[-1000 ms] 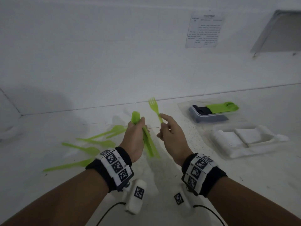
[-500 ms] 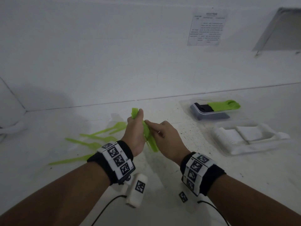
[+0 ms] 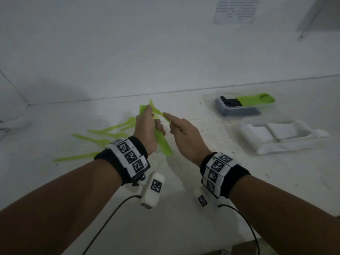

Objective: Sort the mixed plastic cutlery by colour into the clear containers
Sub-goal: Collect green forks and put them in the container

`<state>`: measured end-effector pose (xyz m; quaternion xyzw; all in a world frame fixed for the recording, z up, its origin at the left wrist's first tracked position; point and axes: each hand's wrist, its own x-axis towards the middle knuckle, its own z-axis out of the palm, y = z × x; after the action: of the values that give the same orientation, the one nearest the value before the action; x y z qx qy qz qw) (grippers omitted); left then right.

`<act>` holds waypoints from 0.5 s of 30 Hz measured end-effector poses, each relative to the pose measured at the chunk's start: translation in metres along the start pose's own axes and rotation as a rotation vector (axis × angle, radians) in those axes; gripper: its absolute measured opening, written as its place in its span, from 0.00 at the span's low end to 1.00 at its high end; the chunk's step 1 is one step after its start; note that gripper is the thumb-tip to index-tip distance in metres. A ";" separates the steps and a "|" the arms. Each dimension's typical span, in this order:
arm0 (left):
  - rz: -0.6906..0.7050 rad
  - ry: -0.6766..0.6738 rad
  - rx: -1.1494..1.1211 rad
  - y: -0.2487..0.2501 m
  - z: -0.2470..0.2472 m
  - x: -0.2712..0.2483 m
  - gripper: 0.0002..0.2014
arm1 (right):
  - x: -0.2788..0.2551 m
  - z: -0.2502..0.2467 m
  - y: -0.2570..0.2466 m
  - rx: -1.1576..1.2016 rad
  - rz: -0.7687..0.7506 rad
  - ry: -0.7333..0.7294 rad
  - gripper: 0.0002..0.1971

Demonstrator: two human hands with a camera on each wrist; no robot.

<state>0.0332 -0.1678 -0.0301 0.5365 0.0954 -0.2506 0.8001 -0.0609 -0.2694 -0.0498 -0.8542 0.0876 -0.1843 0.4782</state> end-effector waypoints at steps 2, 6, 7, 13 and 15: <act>-0.071 -0.089 -0.009 0.000 0.004 -0.003 0.47 | -0.002 0.003 0.000 0.018 -0.019 0.000 0.20; 0.013 -0.066 0.016 -0.003 0.011 -0.009 0.28 | -0.005 0.001 0.006 0.085 -0.034 0.009 0.19; 0.035 -0.050 0.033 -0.005 0.013 -0.009 0.21 | -0.003 0.000 0.010 0.095 -0.043 0.002 0.19; 0.132 -0.043 0.172 -0.006 0.020 -0.018 0.20 | 0.010 0.000 0.024 0.096 -0.194 0.007 0.15; 0.198 -0.028 0.284 -0.007 0.023 -0.022 0.18 | 0.014 -0.003 0.028 0.101 -0.191 0.007 0.14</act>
<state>0.0082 -0.1839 -0.0173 0.6473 -0.0055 -0.1893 0.7384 -0.0486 -0.2916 -0.0689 -0.8330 -0.0019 -0.2360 0.5005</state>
